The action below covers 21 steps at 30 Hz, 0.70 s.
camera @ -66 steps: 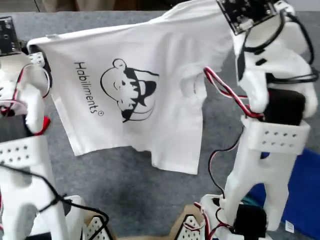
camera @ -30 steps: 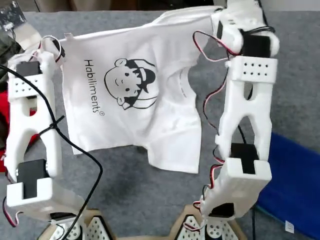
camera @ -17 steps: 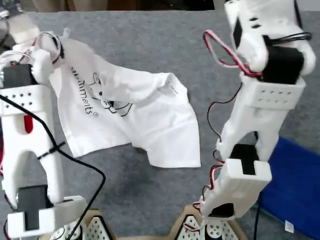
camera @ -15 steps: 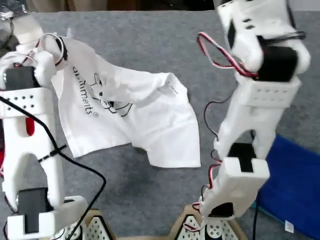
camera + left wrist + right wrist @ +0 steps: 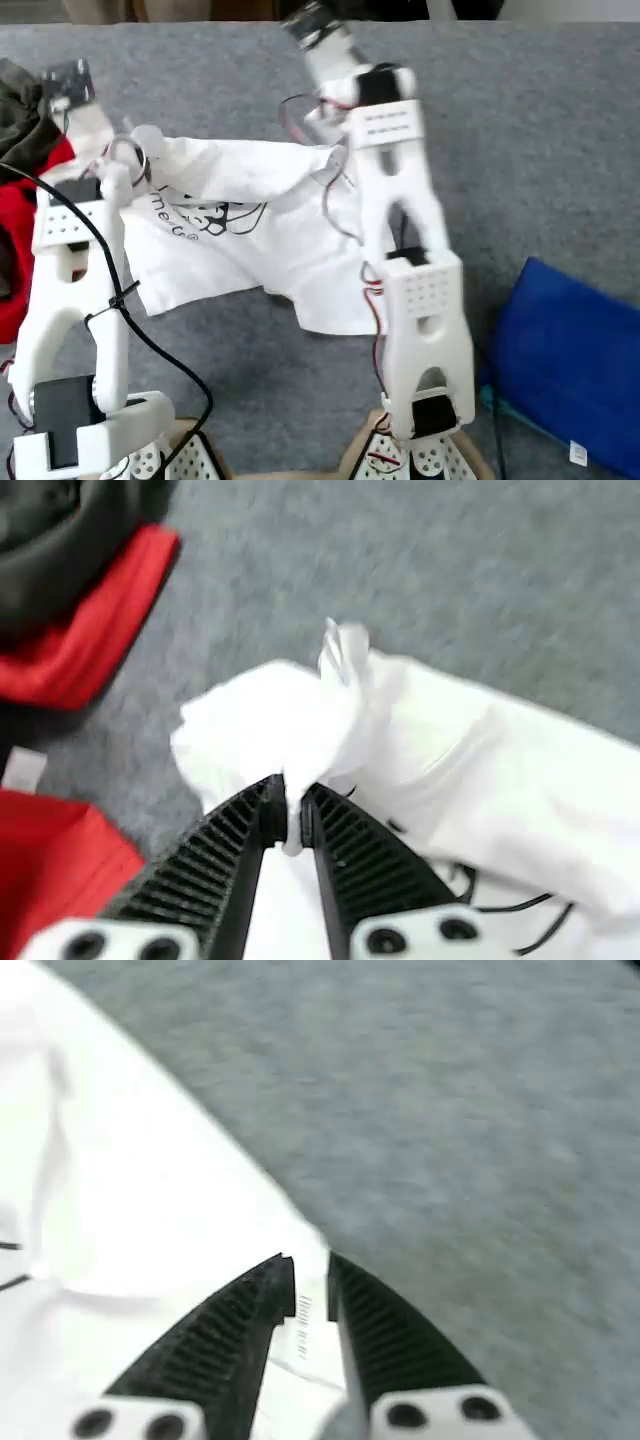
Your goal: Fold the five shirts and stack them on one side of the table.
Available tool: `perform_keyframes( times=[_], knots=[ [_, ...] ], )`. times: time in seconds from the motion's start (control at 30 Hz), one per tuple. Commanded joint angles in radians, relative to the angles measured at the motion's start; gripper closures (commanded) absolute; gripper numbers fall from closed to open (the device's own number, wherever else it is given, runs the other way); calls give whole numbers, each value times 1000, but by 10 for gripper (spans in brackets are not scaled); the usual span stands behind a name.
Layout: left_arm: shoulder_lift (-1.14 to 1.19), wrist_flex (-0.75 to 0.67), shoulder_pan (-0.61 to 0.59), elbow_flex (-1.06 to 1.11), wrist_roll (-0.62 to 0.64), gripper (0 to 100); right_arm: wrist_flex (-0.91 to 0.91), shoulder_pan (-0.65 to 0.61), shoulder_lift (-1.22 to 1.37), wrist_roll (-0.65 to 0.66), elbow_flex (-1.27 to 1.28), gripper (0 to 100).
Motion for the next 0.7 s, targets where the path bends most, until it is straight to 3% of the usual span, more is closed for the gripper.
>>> perform_keyframes(
  times=[0.0,0.27,0.47,0.57,0.67],
  knots=[
    [-38,-97,-32,158,3,981,-20,-85,65,2,-97,897],
    [13,-272,-35,272,-2,981,100,-124,231,-64,-136,897],
    [133,-272,-38,189,3,981,157,-120,245,-77,-130,901],
    [162,-272,-38,167,3,981,195,-108,243,-78,-136,984],
    [163,-272,-38,166,2,981,207,-64,236,-106,-140,995]
  ],
)
